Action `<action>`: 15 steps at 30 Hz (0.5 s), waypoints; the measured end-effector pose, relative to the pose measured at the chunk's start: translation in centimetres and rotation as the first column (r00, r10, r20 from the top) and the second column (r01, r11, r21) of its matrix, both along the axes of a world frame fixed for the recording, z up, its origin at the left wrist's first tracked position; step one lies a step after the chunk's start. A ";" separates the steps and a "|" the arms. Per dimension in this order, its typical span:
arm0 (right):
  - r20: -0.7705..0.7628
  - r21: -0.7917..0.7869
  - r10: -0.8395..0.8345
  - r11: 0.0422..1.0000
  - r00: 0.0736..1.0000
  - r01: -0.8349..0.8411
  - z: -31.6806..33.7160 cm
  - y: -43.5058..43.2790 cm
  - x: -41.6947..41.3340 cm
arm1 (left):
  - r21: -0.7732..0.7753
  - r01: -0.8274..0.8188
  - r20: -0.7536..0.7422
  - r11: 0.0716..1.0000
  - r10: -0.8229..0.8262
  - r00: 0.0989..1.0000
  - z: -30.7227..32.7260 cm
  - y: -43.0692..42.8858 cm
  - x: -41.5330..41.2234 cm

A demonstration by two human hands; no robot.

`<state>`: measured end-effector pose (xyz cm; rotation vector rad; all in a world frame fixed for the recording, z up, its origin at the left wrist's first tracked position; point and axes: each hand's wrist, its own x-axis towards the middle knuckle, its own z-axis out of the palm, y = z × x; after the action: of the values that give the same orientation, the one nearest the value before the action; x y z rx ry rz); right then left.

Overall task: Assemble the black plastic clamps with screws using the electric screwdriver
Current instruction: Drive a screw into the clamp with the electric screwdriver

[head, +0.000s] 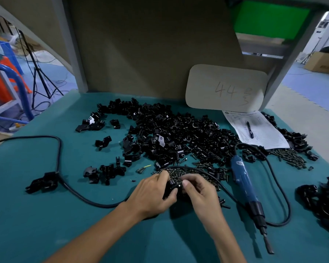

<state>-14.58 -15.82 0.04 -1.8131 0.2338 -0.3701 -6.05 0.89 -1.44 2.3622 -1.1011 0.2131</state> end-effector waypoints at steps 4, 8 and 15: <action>0.030 0.113 -0.049 0.993 0.998 0.045 0.1 -0.6 0.0 | 0.001 -0.002 0.020 1.000 0.002 1.000 0.1 0.0 -0.1; 0.034 0.112 -0.030 0.993 0.999 0.026 0.1 -0.7 -0.1 | -0.004 -0.002 0.074 1.000 0.002 0.997 0.2 -0.1 -0.2; 0.021 0.094 -0.006 0.996 1.000 0.004 -0.4 -0.4 0.0 | -0.029 -0.016 0.123 0.999 0.020 0.992 0.4 -0.1 -0.3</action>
<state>-14.55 -16.22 -0.39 -1.7157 0.2376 -0.3756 -6.36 0.80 -1.02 2.3619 -1.1262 0.3825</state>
